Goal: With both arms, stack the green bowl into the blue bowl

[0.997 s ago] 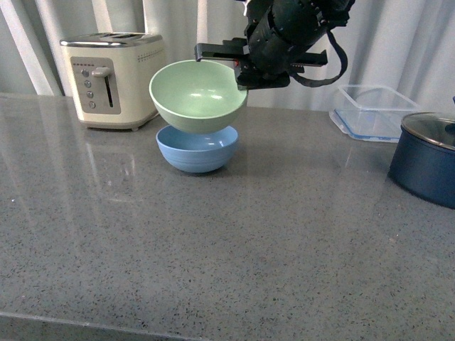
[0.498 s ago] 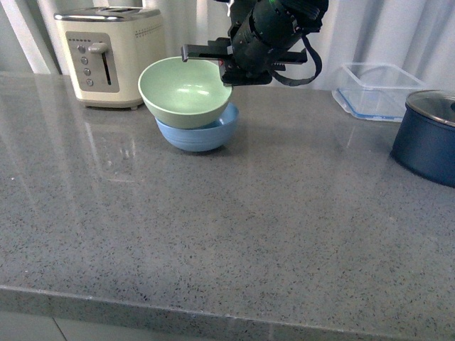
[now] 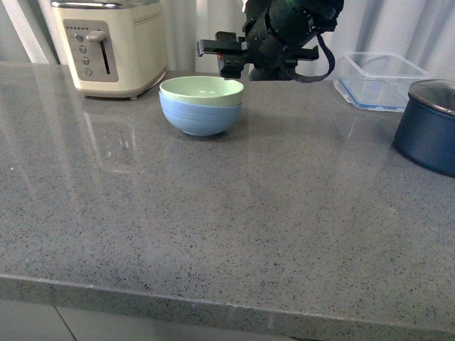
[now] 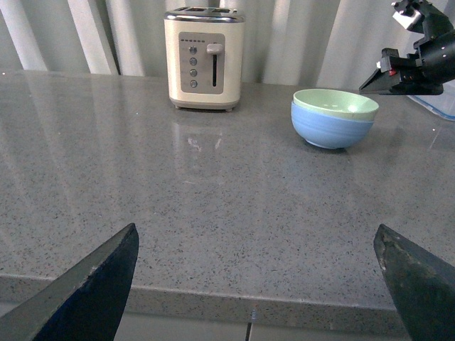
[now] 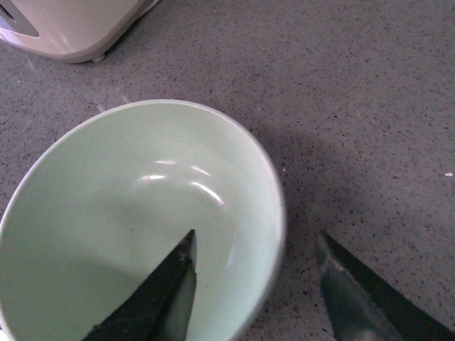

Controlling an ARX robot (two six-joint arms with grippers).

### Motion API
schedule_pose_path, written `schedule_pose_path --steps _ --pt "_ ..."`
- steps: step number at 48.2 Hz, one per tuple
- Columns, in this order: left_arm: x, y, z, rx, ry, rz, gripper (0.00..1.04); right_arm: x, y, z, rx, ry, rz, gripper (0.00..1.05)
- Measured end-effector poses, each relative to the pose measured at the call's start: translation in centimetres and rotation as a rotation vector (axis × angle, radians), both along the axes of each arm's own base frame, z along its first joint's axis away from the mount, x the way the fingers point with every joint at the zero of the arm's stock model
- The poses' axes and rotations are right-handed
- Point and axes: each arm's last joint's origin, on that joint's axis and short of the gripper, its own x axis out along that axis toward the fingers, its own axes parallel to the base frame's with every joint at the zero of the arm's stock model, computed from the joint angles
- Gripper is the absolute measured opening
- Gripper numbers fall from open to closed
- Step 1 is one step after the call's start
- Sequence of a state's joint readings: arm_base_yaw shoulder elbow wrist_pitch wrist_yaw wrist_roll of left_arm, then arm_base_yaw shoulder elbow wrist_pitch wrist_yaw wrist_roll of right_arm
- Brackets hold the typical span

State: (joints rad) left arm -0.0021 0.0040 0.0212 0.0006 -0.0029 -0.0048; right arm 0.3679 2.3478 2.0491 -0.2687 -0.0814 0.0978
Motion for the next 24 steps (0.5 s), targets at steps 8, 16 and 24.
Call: schedule_pose_path --steps 8,16,24 --pt "0.0 0.0 0.0 0.000 0.000 0.000 0.98 -1.9 -2.1 1.6 0.009 -0.027 -0.024 0.79" --pt "0.0 0.0 0.0 0.000 0.000 0.000 0.98 -4.9 -6.4 4.2 0.016 -0.064 -0.081 0.95" --pt "0.0 0.0 0.0 0.000 0.000 0.000 0.98 -10.6 -13.5 6.0 0.006 -0.074 -0.182 0.95"
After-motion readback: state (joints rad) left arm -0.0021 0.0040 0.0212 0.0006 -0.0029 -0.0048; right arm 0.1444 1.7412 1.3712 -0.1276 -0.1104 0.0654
